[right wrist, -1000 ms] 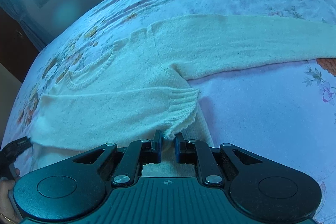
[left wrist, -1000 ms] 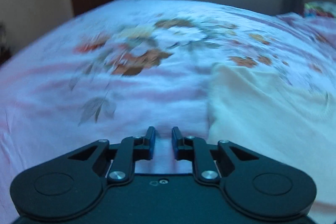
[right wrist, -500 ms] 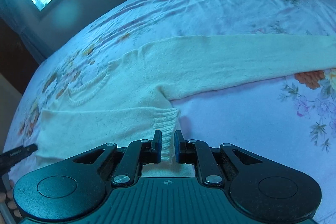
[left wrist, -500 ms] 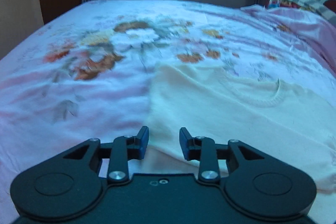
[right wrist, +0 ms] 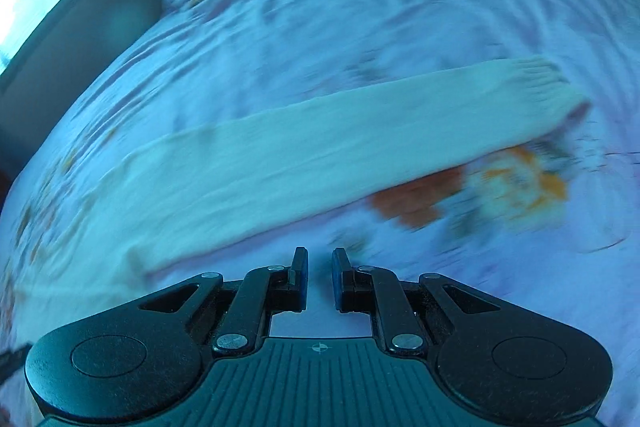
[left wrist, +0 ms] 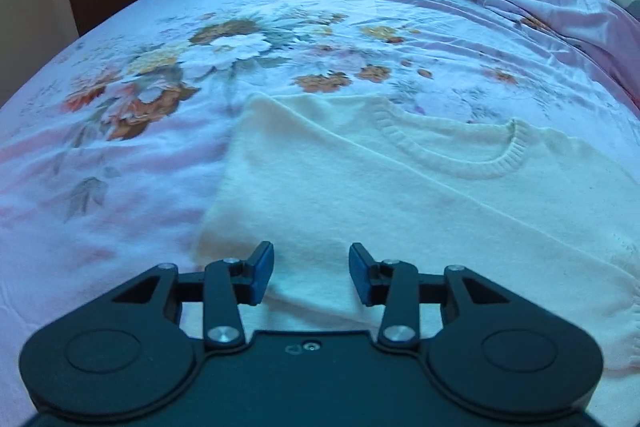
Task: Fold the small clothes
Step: 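Move the right gripper to the other sleeve cuff and grasp it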
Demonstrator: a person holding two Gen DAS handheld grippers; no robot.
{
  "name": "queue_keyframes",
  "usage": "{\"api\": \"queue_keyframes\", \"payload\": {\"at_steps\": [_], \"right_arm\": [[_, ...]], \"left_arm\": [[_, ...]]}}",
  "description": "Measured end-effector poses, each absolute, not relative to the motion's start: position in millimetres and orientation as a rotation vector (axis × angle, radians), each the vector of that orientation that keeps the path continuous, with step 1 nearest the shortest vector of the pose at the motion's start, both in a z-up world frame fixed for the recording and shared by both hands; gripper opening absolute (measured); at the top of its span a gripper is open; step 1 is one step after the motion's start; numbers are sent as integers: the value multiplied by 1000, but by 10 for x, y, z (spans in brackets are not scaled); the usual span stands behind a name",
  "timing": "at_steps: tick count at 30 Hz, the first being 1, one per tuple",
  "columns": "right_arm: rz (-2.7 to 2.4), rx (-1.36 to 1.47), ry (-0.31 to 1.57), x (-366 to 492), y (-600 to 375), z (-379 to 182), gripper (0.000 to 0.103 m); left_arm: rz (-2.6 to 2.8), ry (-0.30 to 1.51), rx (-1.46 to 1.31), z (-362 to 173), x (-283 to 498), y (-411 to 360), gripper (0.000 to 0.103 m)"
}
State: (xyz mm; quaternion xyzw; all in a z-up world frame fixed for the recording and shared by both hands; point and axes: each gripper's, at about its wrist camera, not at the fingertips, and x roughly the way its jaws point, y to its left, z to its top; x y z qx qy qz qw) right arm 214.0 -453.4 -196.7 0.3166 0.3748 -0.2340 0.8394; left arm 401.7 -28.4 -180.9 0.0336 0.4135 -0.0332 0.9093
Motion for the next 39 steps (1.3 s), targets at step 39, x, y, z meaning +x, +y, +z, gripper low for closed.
{"api": "queue_keyframes", "payload": {"at_steps": [39], "right_arm": [[-856,959,607,1712,-5824,-1981,27]], "left_arm": [[-185,888,134,-1953,4332,-1168,42]]}}
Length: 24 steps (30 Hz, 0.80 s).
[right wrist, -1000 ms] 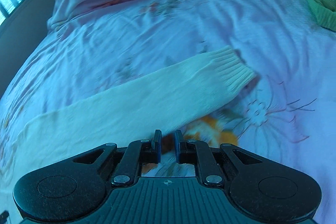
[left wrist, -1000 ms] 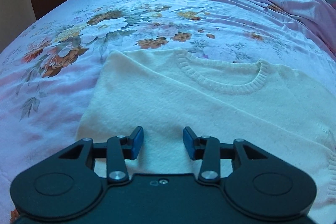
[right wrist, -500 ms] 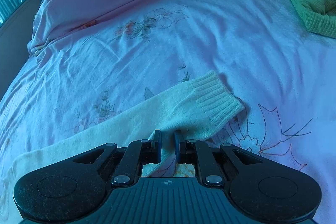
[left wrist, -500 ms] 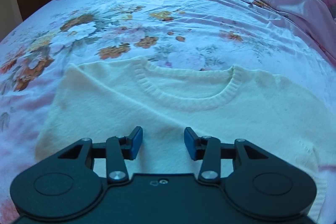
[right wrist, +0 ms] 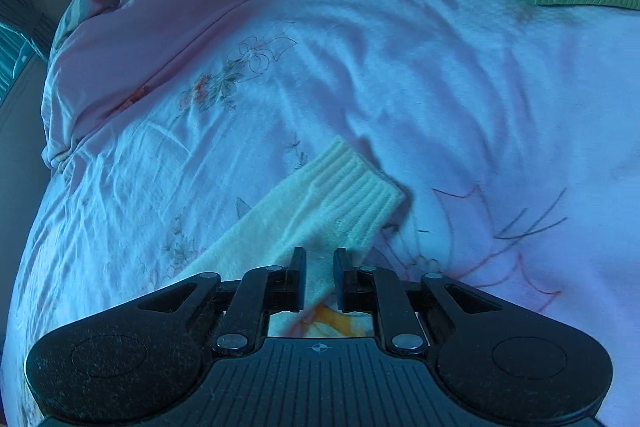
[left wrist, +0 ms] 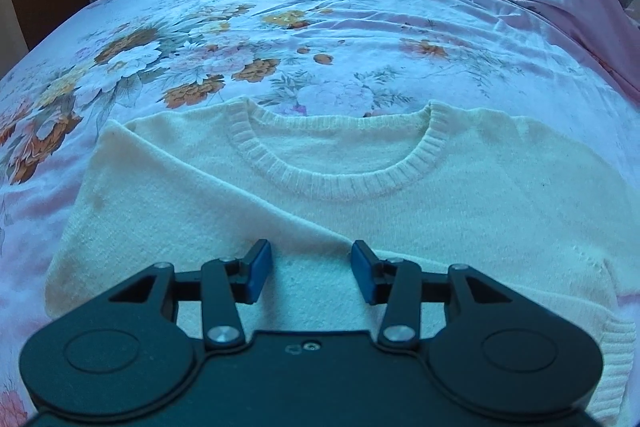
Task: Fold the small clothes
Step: 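Move the right gripper to the other sleeve cuff and grasp it, then fold the held sleeve across the sweater body, open the right gripper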
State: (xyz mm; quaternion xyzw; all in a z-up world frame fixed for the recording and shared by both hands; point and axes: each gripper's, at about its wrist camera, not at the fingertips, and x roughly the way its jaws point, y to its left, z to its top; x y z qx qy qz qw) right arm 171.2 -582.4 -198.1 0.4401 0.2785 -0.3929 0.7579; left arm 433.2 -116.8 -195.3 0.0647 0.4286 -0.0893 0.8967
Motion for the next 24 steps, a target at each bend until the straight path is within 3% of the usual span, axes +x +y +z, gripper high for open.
{"api": "queue_keyframes", "payload": {"at_steps": [1,2,3,5,6,8,10,11,13,18,24], "right_arm": [[-861,954,614,1690,-5806,-1964,55],[-867,941,607,1663,-5776,-1936,70],[-872,919,589,1642,-5738,-1911,80],[-870,891,611,1674,-5714,-1918,80],[-867,912,606,1684,-5725,-1948,79],[-893,915,593,1723,-5745,-1989,65],[-907,904,589,1789,-5774,-2034,40],[-915,911,578,1804,-5793,-2051,34],[-910,925,555,1831,-5828,-2056,7],[-760,851,485,2058,-5570,-1784,5],[-355,733,446,2688,-4425,-1232,5]], "left_arm": [[-183,886,133,-1954,4325,-1172,42],[-181,886,131,-1953,4321,-1170,42],[-181,885,132,-1955,4317,-1172,42],[-184,886,136,-1951,4315,-1167,42],[-184,888,131,-1952,4317,-1168,43],[-187,893,120,-1946,4311,-1149,43],[-193,895,120,-1944,4300,-1138,43],[-197,895,124,-1941,4295,-1135,43],[-204,899,124,-1930,4293,-1115,43],[-223,909,96,-1870,4293,-1025,43],[-225,898,31,-1709,4231,-741,43]]}}
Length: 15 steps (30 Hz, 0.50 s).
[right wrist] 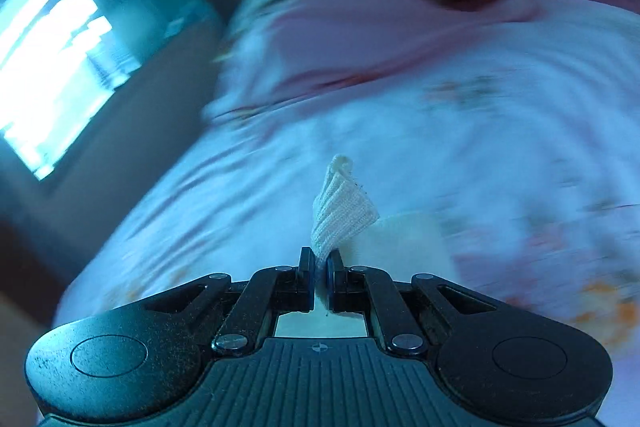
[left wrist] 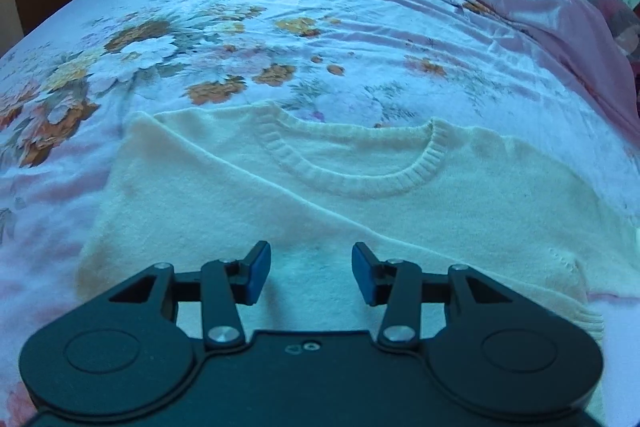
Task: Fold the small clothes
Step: 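Fold the held sleeve across the sweater body, open the right gripper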
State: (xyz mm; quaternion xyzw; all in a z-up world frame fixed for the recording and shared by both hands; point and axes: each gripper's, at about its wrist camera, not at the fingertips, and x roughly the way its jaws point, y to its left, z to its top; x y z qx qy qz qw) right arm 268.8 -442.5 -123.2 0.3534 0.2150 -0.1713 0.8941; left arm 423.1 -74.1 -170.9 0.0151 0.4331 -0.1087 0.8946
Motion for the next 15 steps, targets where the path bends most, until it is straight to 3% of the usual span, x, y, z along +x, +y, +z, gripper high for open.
{"api": "queue_keyframes", "payload": {"at_steps": [4,9,11,12,15], "right_arm": [[-84,653,511,3089,-3405,-1159,5],[137,539,735,3353,-2351,-1680,6],[159,467,837,3375,-2123,-1928,15],[158,448,870,3361,-2064,-2015,29],[185,467,833,3191,-2092,-2006,52]], "left_arm": [[-204,897,-35,-1601,4197,-391,43],[-205,922,-115,-1583,4157,6,43],[-242,955,-174,-1609,4146,118,46],[-266,977,-214,-1629,4141,160,51],[-338,1005,-311,-1654,4108,178,68]]}}
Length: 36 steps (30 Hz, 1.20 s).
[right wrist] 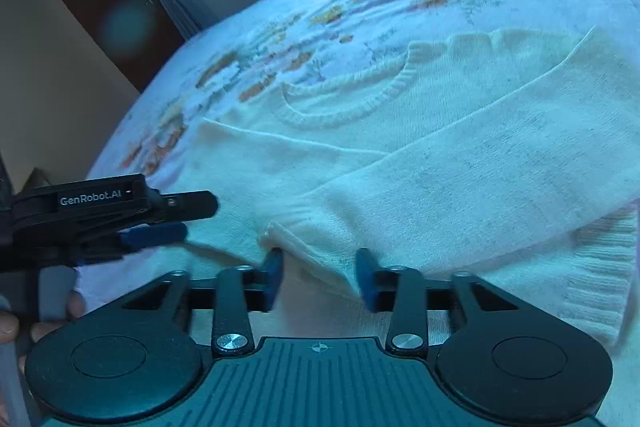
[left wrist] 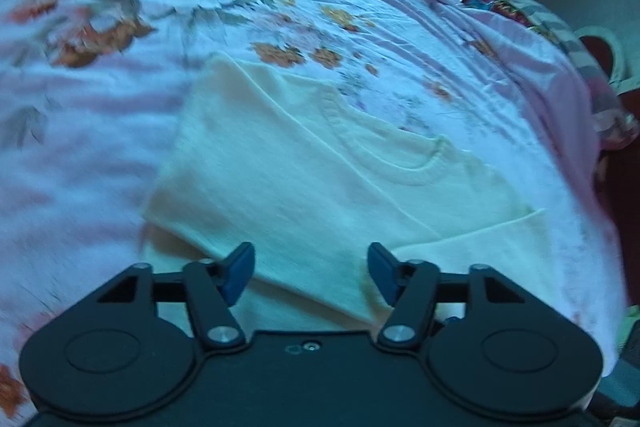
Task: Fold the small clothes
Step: 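Fold the held sleeve across the sweater body, open the right gripper, then grasp the folded sleeve cuff with the left gripper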
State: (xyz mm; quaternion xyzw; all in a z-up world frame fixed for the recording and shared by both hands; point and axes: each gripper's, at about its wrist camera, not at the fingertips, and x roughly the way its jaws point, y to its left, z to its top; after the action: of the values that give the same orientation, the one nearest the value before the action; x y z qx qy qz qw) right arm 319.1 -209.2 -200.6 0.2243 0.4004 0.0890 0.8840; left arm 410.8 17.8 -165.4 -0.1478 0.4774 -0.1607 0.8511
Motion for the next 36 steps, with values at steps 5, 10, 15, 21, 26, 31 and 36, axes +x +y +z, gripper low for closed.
{"api": "queue_keyframes", "payload": {"at_steps": [5,10,15,21,26,31,36], "right_arm": [[110,434,740,2977,-2328,-1763,56],[33,516,696,2831,-2700,-1700,57],[-4,575,677,2701,-2925,-1671,57],[-48,596,653,2592,-3093,-1638,57],[-102,596,636,2547,-3247,-1604,57],[-149,580,602,2612,-3375,-1517,57],[-168,532,603,2771,-3374,-1504,57]], "left_arm": [[-406,1067,-346,-1746,4106,-1,70],[-440,1086,-386,-1815,4053,-151,43],[-396,1028,-332,-1697,4028,-245,44],[-383,1087,-326,-1932,4107,-362,34],[-397,1001,-356,-1816,3992,-359,3],[-378,891,-408,-1486,3873,-8,3],[-281,880,-421,-1502,3769,490,3]]}}
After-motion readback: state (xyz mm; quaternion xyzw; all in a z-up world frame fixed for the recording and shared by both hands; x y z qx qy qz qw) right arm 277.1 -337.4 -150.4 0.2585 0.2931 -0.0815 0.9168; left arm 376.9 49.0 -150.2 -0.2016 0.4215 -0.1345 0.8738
